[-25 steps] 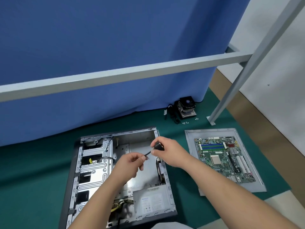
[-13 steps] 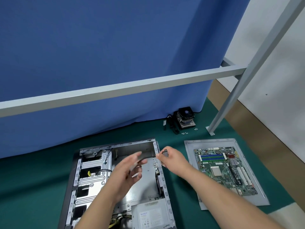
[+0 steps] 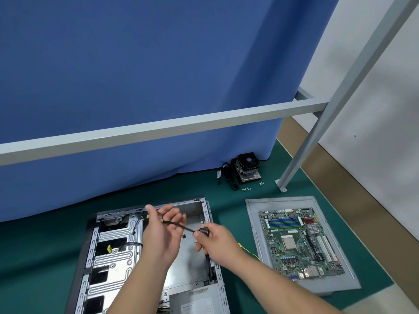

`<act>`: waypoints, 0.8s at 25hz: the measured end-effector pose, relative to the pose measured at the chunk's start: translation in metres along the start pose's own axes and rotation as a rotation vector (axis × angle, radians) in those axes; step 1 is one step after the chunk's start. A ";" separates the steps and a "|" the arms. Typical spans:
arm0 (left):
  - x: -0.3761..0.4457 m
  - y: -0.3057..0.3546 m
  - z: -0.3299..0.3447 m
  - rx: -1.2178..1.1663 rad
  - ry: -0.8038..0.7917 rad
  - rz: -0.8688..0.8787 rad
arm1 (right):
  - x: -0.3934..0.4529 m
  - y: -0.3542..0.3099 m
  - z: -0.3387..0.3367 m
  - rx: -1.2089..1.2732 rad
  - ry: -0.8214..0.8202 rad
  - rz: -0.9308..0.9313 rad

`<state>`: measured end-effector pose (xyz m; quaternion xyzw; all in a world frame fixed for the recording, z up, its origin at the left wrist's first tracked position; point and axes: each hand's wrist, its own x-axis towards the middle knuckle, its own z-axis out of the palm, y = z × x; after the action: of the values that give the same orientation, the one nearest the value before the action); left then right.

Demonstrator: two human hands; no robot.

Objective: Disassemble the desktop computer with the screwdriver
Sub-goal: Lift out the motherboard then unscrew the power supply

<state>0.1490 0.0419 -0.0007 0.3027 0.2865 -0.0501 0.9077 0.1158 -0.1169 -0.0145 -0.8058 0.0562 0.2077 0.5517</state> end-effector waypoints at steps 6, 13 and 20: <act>0.000 0.013 -0.010 0.148 -0.026 -0.250 | -0.010 -0.005 -0.006 -0.332 -0.085 -0.150; 0.011 0.017 -0.019 0.138 0.032 -0.377 | -0.001 -0.012 -0.018 -0.431 -0.136 -0.225; 0.014 0.005 0.006 -0.032 0.107 0.154 | 0.005 0.005 0.004 -0.066 0.076 0.047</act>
<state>0.1649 0.0434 -0.0024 0.3114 0.3110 0.0408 0.8970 0.1180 -0.1143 -0.0223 -0.8292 0.0892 0.1918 0.5174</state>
